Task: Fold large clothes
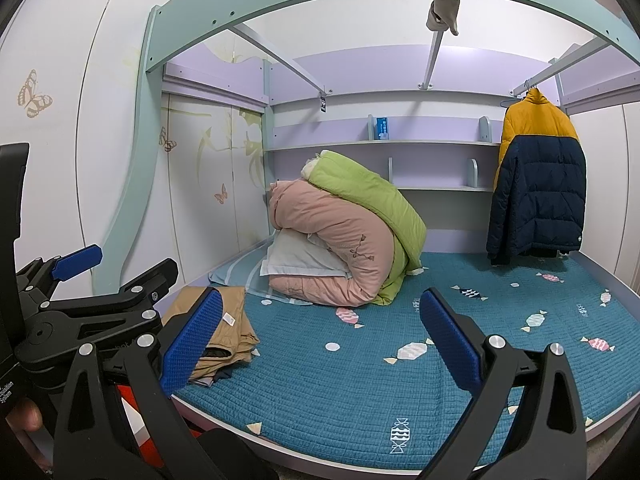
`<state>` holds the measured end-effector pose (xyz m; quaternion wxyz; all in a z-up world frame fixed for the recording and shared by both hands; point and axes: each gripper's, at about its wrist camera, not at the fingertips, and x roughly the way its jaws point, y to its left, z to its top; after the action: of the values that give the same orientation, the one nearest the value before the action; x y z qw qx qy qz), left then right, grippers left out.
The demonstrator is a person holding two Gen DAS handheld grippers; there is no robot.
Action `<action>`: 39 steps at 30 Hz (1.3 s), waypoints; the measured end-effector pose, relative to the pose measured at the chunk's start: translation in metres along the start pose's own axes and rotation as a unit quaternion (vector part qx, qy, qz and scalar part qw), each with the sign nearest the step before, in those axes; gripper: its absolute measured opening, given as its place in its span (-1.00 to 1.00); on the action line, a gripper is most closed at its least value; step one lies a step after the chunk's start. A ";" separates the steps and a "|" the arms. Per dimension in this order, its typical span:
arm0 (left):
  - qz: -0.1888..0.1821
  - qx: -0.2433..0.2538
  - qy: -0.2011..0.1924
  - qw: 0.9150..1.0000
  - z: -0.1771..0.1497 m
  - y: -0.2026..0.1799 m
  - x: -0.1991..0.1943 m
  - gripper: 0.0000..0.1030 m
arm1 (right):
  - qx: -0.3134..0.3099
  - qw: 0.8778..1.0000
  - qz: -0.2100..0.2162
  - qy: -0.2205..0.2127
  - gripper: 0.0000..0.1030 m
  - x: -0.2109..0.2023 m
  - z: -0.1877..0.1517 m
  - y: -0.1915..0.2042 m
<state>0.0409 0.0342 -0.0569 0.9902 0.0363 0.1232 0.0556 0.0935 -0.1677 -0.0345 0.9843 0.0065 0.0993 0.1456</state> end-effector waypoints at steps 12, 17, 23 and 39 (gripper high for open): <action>0.002 0.000 -0.003 1.000 0.001 0.002 0.001 0.91 | 0.001 1.000 0.000 0.000 0.85 0.001 0.000 0.002; 0.002 0.000 -0.004 1.000 0.001 0.002 0.002 0.91 | 0.001 1.000 -0.002 0.000 0.85 0.001 -0.001 0.003; 0.002 0.000 -0.003 1.000 0.001 0.002 0.001 0.91 | 0.002 1.000 -0.003 -0.001 0.85 0.000 -0.001 0.004; 0.004 0.001 -0.004 1.000 0.001 0.002 0.002 0.91 | 0.003 1.000 -0.002 -0.001 0.85 0.000 -0.001 0.004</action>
<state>0.0425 0.0362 -0.0561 0.9904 0.0377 0.1194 0.0589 0.0924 -0.1639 -0.0355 0.9847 0.0090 0.0990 0.1434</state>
